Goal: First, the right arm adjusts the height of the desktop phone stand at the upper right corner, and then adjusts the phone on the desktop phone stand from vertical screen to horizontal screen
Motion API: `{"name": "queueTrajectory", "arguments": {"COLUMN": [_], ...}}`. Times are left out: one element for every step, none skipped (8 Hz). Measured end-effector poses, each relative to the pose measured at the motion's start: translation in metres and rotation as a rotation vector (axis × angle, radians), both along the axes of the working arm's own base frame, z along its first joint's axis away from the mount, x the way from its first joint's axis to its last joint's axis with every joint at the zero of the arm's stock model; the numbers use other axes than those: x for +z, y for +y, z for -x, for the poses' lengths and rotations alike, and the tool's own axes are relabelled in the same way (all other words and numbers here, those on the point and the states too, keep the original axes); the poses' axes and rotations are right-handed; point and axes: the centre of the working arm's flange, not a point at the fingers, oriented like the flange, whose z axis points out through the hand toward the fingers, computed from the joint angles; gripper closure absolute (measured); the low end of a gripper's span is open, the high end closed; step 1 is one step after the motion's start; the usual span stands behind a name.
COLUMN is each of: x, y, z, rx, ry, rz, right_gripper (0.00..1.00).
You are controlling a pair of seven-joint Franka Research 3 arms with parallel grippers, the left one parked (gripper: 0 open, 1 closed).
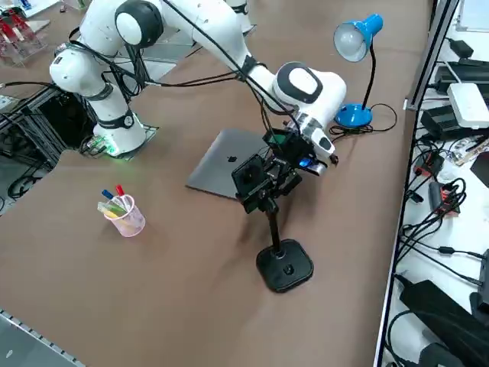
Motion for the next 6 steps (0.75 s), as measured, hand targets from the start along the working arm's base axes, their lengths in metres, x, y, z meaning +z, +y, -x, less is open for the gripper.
{"name": "queueTrajectory", "arguments": {"x": [0.0, 0.002, 0.005, 0.007, 0.009, 0.011], "y": [0.0, 0.001, 0.002, 0.003, 0.004, 0.006], "z": [0.0, -0.001, -0.003, -0.004, -0.006, -0.007], "rx": [0.0, 0.003, 0.005, 0.006, 0.009, 0.012], "ry": [-0.001, -0.004, -0.012, -0.018, -0.023, -0.029], "rz": [0.0, 0.0, 0.0, -0.001, -0.002, -0.002], "right_gripper": [0.59, 0.66, 0.68, 0.69, 0.7, 0.71]}}
